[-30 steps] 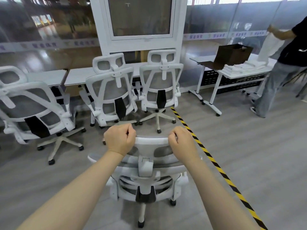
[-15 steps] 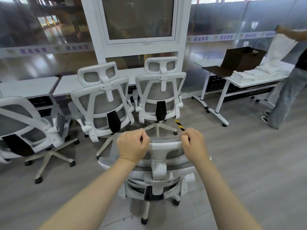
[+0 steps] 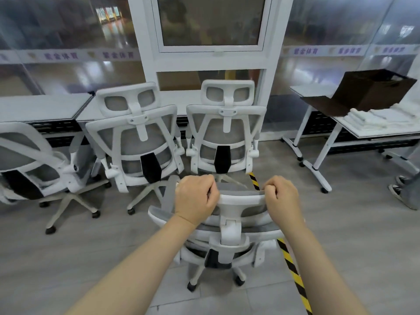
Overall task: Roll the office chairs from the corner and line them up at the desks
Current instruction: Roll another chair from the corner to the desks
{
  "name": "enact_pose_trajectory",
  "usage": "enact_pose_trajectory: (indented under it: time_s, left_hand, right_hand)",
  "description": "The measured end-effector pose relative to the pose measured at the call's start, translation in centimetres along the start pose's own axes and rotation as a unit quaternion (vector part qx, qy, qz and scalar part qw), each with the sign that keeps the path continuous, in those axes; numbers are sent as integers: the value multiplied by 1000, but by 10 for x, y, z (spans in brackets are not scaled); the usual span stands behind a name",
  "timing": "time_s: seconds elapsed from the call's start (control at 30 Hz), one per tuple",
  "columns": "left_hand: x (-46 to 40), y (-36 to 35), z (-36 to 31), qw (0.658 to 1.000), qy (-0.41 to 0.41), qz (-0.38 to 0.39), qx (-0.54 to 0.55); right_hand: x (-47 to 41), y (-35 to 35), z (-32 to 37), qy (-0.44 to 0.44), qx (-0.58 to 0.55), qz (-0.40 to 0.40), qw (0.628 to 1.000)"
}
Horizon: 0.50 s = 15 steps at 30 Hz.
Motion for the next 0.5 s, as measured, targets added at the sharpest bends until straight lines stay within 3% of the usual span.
enact_pose_trajectory:
  time_s: [0.1,0.27,0.5]
  left_hand:
    - [-17,-18,-15,1000,5,13,3]
    - [-22,-28,-34,998,-19,36,39]
    - [14,-21,-13,996,36,63,44]
  right_hand:
    - [-25,16,-13,-6,33,7,999]
    - [-55,25,-12,10,195,68,979]
    - [-46,-8,40,137,212,143,957]
Point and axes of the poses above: each hand's wrist, its own x-axis away from the middle knuckle, its own y-axis out of the back of the hand, z = x × y, the point moved 2 cm from there along -x, towards the middle knuckle, and after that the axes turned 11 degrees about z, right-handed, at the moved point
